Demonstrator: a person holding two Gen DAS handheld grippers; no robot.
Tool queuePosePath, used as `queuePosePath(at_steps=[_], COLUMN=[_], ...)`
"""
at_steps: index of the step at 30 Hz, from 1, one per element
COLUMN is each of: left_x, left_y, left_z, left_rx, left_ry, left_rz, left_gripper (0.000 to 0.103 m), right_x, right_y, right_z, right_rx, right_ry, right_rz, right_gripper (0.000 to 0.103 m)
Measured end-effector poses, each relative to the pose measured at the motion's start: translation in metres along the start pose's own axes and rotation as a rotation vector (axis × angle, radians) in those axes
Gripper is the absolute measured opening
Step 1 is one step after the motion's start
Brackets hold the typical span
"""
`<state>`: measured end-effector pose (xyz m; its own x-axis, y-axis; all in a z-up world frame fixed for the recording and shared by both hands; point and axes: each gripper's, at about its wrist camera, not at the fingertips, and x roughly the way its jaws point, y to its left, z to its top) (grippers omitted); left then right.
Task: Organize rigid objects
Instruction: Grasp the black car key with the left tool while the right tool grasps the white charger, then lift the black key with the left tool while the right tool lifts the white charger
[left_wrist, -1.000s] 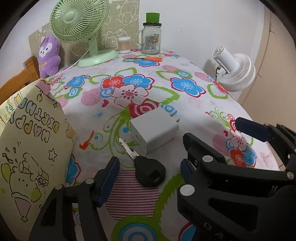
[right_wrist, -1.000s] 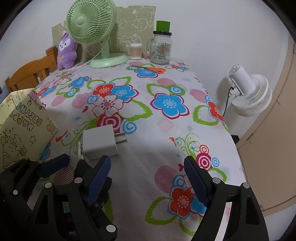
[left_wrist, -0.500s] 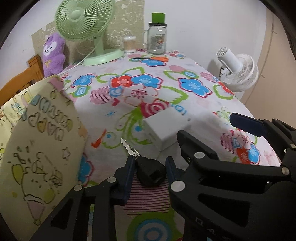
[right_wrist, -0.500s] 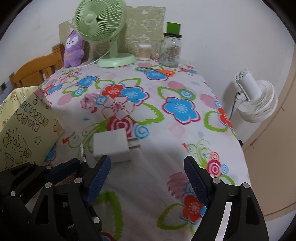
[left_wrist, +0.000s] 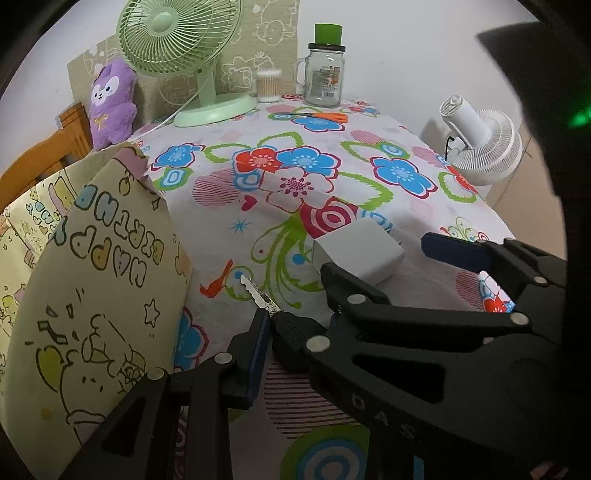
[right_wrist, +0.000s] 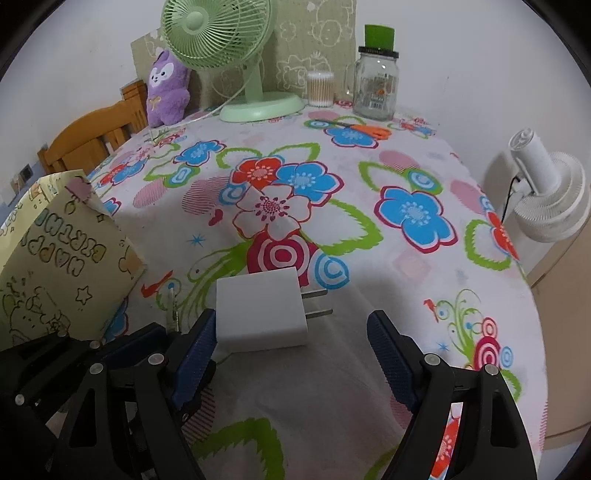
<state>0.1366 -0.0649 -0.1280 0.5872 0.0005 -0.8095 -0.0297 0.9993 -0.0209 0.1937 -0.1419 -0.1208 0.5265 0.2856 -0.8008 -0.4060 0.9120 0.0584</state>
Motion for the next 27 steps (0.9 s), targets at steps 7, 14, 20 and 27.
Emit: queuePosePath(at_steps=[7,14,20,27], left_x=[0.0,-0.002,-0.011,-0.021], left_y=[-0.002,-0.009,-0.015,-0.021], left_z=[0.001,-0.001,-0.005,-0.011], left_rx=[0.016,0.047,0.067,0.084], left_ry=[-0.005,0.001,-0.01,-0.009], left_rz=[0.006,-0.013,-0.028,-0.044], left_gripper=[0.034,0.034,0.034,0.034], right_x=[0.004,-0.003,-0.015,-0.032], right_y=[0.006,0.001,-0.006,-0.011], right_z=[0.003,-0.002,-0.011,-0.021], right_rx=[-0.035,-0.017,0.017,0.047], right_ry=[0.008,0.008,0.001,-0.012], right_rz=[-0.021,-0.066,-0.086,-0.105], right_gripper=[0.064,0.064,0.064,0.064])
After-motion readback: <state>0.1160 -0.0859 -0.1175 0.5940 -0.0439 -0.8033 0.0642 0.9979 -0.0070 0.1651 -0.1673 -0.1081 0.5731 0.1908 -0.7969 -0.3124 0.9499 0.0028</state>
